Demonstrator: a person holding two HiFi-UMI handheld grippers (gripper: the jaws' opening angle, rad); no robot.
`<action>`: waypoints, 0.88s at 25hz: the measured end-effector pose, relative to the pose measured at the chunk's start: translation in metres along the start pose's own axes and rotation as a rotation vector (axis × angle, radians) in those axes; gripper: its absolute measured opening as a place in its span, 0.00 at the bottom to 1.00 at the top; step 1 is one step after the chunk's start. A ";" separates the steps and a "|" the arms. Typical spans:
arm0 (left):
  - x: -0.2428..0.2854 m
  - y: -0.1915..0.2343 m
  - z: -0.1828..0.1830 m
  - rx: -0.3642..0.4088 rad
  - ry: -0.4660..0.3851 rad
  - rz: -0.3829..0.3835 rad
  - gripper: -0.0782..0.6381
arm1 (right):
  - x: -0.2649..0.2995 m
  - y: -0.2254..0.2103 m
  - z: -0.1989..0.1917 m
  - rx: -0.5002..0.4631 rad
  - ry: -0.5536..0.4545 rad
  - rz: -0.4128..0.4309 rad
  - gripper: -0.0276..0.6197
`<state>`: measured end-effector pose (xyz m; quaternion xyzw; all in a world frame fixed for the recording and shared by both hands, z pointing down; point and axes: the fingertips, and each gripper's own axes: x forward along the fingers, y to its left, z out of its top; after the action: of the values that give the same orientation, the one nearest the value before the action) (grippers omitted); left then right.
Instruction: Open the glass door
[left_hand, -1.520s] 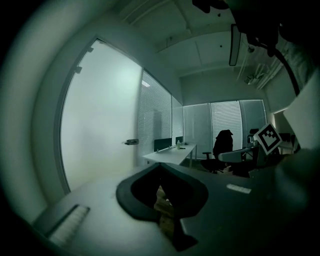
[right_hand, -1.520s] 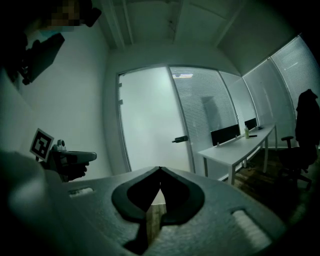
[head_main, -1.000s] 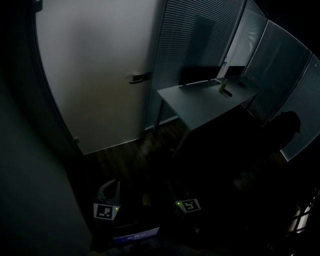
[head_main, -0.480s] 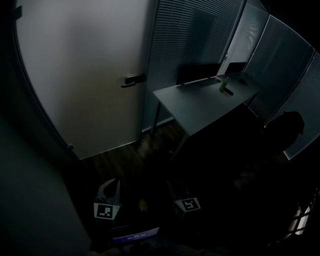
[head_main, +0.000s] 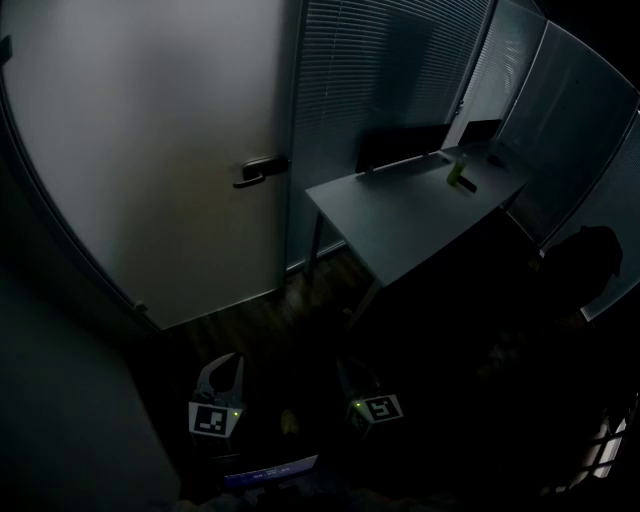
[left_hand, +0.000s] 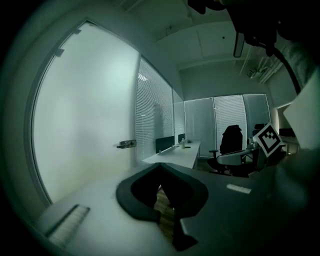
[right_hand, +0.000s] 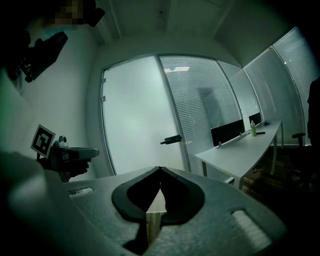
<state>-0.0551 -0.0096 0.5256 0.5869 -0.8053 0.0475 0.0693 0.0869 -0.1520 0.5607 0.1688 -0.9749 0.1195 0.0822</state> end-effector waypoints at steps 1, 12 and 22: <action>0.007 0.003 0.001 0.000 0.001 0.002 0.11 | 0.007 -0.004 0.002 -0.002 0.000 0.002 0.05; 0.069 0.027 0.005 0.015 0.004 0.024 0.11 | 0.064 -0.042 0.011 -0.017 0.030 0.017 0.05; 0.101 0.044 0.007 0.004 0.004 0.035 0.11 | 0.099 -0.053 0.024 -0.011 0.015 0.029 0.05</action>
<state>-0.1283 -0.0922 0.5357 0.5728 -0.8151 0.0518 0.0689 0.0108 -0.2376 0.5679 0.1533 -0.9772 0.1168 0.0887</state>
